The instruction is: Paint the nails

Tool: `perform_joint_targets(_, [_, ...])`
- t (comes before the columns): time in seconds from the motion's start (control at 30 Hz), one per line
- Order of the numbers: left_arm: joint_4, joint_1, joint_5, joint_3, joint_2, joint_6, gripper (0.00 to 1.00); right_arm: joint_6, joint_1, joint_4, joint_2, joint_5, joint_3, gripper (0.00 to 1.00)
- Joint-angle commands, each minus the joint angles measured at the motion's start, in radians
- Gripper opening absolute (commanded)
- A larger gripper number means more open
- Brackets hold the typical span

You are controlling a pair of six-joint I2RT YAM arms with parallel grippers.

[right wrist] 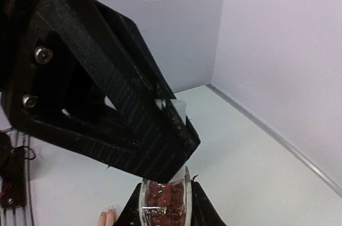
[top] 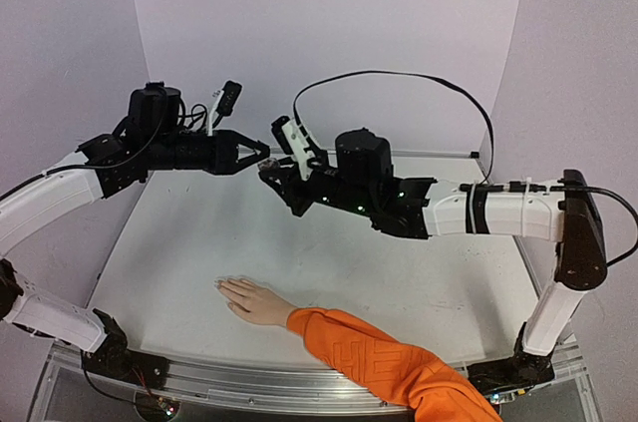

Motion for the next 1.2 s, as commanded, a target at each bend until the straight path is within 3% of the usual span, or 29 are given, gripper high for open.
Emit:
perform_joint_targets(0.0, [0.021, -0.043, 0.481, 0.041, 0.062, 0.159, 0.00, 0.096, -0.121, 0.172, -0.106, -0.759, 0.011, 0.00])
perform_joint_targets(0.07, [-0.003, -0.043, 0.599, 0.051, 0.078, 0.199, 0.00, 0.178, -0.180, 0.209, -0.101, -1.130, 0.035, 0.00])
perform_joint_targets(0.13, [-0.011, -0.044, 0.671, 0.054, 0.080, 0.221, 0.00, 0.206, -0.198, 0.212, -0.095, -1.382, 0.062, 0.00])
perform_joint_targets(0.27, [-0.011, -0.046, 0.705, 0.044, 0.058, 0.246, 0.00, 0.208, -0.216, 0.211, -0.154, -1.392, 0.016, 0.00])
perform_joint_targets(0.37, [-0.015, -0.046, 0.656, 0.042, 0.037, 0.243, 0.01, 0.189, -0.226, 0.208, -0.191, -1.284, -0.036, 0.00])
perform_joint_targets(0.47, [-0.038, -0.044, 0.510, 0.047, 0.017, 0.222, 0.07, 0.133, -0.229, 0.163, -0.217, -1.085, -0.071, 0.00])
perform_joint_targets(0.5, [-0.061, -0.043, 0.464, 0.051, 0.008, 0.217, 0.11, 0.110, -0.229, 0.134, -0.222, -1.007, -0.077, 0.00])
perform_joint_targets(0.67, [-0.088, -0.036, 0.250, 0.037, -0.043, 0.151, 0.58, 0.026, -0.217, 0.039, -0.219, -0.546, -0.101, 0.00])
perform_joint_targets(0.83, [-0.082, -0.017, 0.088, 0.026, -0.084, 0.036, 0.76, -0.054, -0.117, 0.025, -0.194, -0.117, -0.093, 0.00])
perform_joint_targets(0.97, [-0.052, -0.014, -0.018, 0.025, -0.102, -0.069, 0.80, -0.098, -0.036, 0.032, -0.132, 0.118, -0.048, 0.00])
perform_joint_targets(1.0, [-0.038, -0.014, -0.035, 0.023, -0.106, -0.092, 0.79, -0.107, -0.012, 0.034, -0.114, 0.164, -0.035, 0.00])
perform_joint_targets(1.07, [-0.025, -0.014, -0.069, 0.024, -0.108, -0.121, 0.66, -0.118, 0.017, 0.037, -0.080, 0.231, -0.007, 0.00])
perform_joint_targets(1.17, [-0.020, -0.014, -0.117, 0.015, -0.113, -0.144, 0.63, -0.126, 0.052, 0.047, -0.040, 0.299, 0.027, 0.00])
